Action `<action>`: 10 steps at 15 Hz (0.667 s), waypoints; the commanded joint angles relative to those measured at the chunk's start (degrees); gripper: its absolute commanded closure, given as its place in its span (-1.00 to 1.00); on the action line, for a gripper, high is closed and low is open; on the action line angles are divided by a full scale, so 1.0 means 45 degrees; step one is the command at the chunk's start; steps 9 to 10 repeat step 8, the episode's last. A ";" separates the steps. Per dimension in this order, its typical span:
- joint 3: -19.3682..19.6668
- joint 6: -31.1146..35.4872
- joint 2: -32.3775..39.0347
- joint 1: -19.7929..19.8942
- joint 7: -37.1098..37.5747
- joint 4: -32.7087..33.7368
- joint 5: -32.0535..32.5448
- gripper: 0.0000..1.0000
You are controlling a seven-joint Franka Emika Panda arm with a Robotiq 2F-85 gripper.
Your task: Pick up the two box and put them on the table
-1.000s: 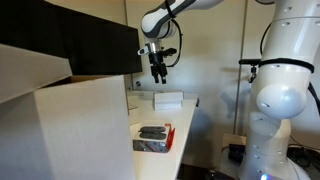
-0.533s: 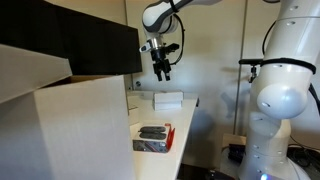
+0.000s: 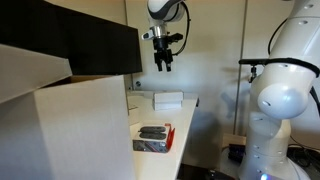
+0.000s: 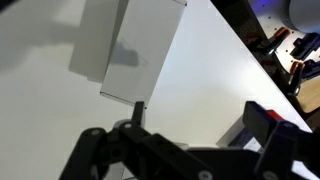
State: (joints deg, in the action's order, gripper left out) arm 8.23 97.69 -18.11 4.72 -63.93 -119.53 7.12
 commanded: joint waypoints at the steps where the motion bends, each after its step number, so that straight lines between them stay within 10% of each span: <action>1: 0.0135 -0.0058 -0.0132 -0.0202 0.0037 0.0024 0.0040 -1.00; 10: 0.0179 -0.0068 -0.0121 -0.0244 0.0035 0.0027 0.0032 -1.00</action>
